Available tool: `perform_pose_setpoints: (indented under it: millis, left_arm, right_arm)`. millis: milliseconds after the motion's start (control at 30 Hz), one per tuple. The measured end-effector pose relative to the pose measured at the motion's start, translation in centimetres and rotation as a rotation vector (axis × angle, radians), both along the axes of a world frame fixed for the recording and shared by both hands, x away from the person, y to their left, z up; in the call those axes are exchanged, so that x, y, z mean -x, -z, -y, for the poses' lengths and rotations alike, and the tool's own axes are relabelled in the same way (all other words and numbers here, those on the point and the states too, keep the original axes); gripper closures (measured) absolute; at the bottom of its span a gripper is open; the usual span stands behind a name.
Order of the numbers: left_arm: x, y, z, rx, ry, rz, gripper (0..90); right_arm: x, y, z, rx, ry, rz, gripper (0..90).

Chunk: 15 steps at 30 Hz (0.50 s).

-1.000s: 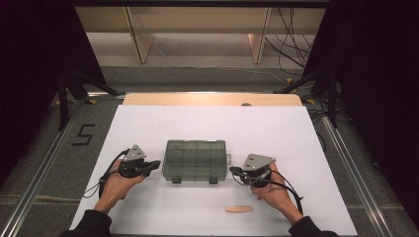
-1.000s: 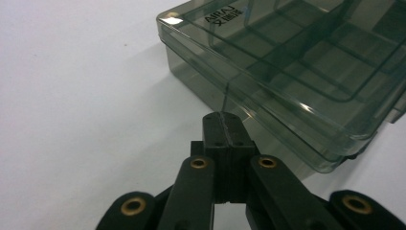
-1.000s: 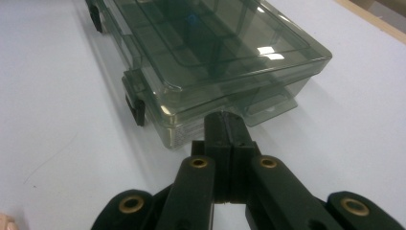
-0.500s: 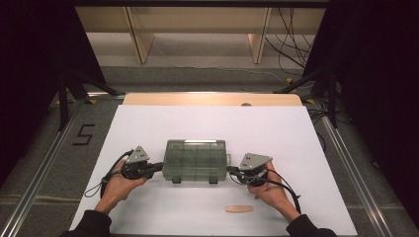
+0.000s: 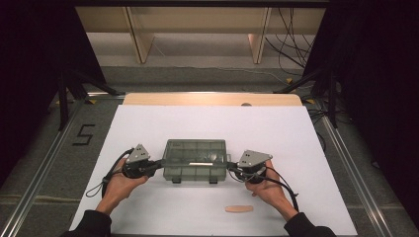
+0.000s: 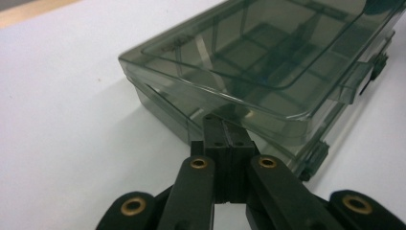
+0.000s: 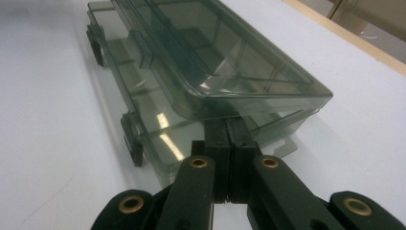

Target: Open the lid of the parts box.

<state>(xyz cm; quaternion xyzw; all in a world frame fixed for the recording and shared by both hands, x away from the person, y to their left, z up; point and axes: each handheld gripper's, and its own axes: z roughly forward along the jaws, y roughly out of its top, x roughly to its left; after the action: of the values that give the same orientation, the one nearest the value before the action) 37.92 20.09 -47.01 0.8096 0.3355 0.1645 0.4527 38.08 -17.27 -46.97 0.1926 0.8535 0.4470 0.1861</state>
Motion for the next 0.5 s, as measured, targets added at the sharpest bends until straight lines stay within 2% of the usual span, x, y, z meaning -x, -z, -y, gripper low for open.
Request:
perform_pose_setpoints:
  millis: [33,200,500]
  left_arm:
    - [-0.07,-0.12,0.04,0.010,-0.004,0.014,89.8]
    - [-0.21,-0.25,0.21,0.021,-0.015,0.022,89.8]
    - [-0.91,-0.54,0.49,0.018,-0.030,0.058,89.8]
  right_arm:
    - [-0.04,-0.19,-0.03,-0.004,0.004,0.003,90.0]
    - [-0.35,-0.45,-0.18,-0.026,0.016,0.015,90.0]
    - [-0.76,-0.90,-0.51,-0.038,0.021,0.035,90.0]
